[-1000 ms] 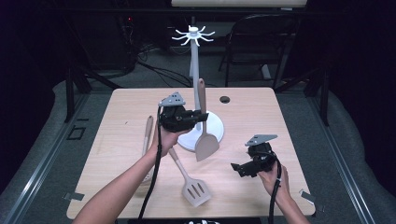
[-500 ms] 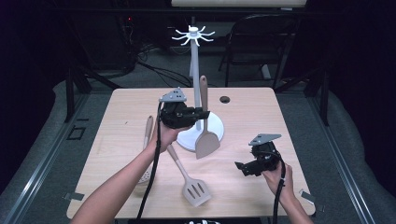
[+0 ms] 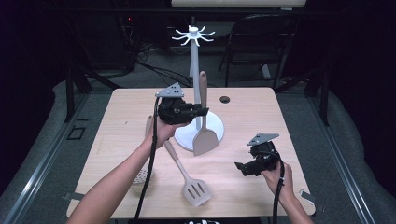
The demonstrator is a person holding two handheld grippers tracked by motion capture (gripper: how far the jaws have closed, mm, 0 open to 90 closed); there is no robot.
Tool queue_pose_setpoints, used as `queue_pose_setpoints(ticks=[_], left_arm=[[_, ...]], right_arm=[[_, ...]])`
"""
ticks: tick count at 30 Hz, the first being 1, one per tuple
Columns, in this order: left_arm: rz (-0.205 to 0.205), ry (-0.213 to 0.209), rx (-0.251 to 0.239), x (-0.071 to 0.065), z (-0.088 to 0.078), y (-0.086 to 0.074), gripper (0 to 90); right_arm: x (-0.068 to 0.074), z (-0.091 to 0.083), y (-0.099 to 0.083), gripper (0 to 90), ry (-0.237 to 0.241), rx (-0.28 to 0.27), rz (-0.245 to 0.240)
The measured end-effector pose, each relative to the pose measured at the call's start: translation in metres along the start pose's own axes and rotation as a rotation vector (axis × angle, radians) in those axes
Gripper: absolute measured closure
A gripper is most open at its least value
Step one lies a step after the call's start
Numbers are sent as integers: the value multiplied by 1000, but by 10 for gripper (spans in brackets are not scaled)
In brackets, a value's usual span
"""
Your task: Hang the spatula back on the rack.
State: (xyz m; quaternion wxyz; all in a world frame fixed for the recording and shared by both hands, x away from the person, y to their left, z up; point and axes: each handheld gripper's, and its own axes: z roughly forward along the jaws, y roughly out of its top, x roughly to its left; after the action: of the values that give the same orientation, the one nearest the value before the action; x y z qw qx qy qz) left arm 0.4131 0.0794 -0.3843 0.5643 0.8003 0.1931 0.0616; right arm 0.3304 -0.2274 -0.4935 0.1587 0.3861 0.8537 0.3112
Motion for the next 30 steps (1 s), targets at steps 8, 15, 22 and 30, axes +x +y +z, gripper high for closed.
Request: queue_pose_setpoints(ticks=[8, 15, 22, 30], left_arm=[[7, -30, -17, 2, -3, 10, 773], [11, -43, -22, 5, -6, 20, 773], [-16, -51, -23, 14, -6, 28, 773], [-11, -44, -20, 21, -7, 38, 773]], right_arm=[[0, 1, 1, 26, -5, 11, -6], [0, 2, 1, 26, 2, 14, -16], [0, 3, 1, 26, 6, 16, -14], [1, 4, 1, 26, 8, 20, -16]])
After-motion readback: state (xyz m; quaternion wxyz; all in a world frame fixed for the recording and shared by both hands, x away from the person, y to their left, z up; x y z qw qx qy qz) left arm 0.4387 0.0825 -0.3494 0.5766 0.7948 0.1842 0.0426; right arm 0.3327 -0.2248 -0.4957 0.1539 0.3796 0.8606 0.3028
